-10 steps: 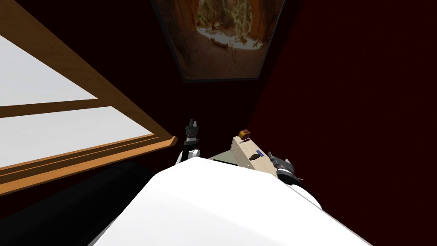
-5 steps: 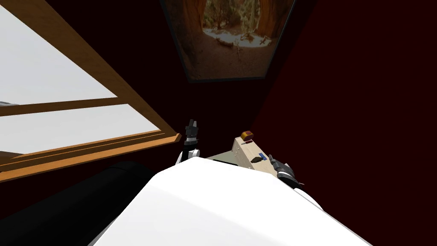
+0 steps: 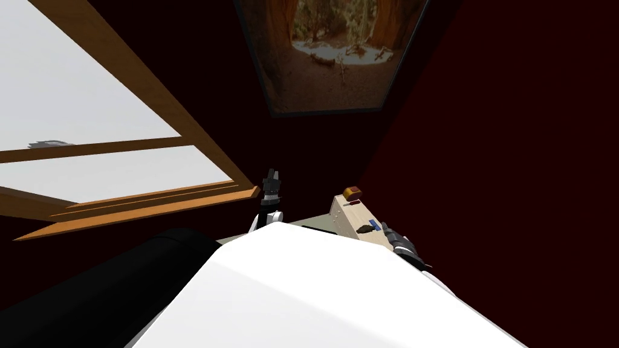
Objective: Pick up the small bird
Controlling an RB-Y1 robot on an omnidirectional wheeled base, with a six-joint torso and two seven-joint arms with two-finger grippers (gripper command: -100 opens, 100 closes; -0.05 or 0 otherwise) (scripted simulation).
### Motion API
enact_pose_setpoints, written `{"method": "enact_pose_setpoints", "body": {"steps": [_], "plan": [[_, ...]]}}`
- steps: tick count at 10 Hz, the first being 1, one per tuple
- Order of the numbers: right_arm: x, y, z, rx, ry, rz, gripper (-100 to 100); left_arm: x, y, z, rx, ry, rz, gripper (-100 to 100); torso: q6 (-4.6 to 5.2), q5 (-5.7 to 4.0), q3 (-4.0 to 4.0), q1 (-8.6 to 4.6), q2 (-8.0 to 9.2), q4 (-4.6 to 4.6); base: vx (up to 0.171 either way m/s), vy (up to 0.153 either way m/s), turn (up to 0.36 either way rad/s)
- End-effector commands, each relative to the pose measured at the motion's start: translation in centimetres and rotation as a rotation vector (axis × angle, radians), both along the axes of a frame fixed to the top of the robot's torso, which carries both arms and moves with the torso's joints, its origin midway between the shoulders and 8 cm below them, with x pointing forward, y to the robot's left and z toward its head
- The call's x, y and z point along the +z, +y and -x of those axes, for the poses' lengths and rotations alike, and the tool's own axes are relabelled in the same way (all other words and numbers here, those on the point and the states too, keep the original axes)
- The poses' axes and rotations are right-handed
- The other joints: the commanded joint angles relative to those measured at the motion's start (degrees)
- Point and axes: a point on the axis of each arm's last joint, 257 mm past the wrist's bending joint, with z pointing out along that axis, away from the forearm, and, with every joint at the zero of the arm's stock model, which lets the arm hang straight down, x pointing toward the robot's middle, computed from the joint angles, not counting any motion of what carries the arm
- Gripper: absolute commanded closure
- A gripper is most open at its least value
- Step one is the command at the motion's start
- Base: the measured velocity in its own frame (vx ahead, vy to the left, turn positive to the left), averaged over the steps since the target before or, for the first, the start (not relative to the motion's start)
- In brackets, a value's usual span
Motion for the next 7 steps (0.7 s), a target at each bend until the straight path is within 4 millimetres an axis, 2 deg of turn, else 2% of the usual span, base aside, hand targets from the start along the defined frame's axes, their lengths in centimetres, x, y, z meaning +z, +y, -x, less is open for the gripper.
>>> {"method": "enact_pose_setpoints", "body": {"steps": [1,2,3,4,5,6,7], "plan": [[-0.8,0.0,0.4,-0.025,-0.009,-0.052,-100,0.0,0.0,0.0,0.000,0.000,0.000,0,0.00,0.00,0.00,0.00,0.00,0.00,0.000,-0.033,0.142],[-0.8,0.0,0.4,-0.028,-0.012,-0.058,-100,0.0,0.0,0.0,0.000,0.000,0.000,0,0.03,-0.01,0.00,-0.02,0.00,0.00,-0.001,-0.017,-0.003],[-2.3,-0.3,1.3,-0.056,-0.003,-0.105,-100,0.0,0.0,0.0,0.000,0.000,0.000,0,0.05,0.01,0.00,0.04,0.01,0.00,-0.005,-0.020,0.226],[-2.4,-0.2,1.3,-0.069,-0.015,-0.130,-100,0.0,0.0,0.0,0.000,0.000,0.000,0,0.00,0.01,0.01,0.03,0.02,0.00,0.000,-0.032,0.119],[-3.7,-0.4,2.1,-0.094,-0.007,-0.169,-100,0.0,0.0,0.0,0.000,0.000,0.000,0,0.04,0.00,0.00,0.00,0.00,0.00,0.001,-0.035,0.197],[-3.9,-0.4,2.2,-0.111,-0.021,-0.201,-100,0.0,0.0,0.0,0.000,0.000,0.000,0,0.01,-0.01,0.00,-0.04,0.00,0.00,-0.001,-0.036,0.095],[-5.0,-0.4,2.9,-0.137,-0.019,-0.240,-100,0.0,0.0,0.0,0.000,0.000,0.000,0,0.05,-0.01,0.00,-0.03,0.00,0.00,-0.005,-0.036,0.204]]}}
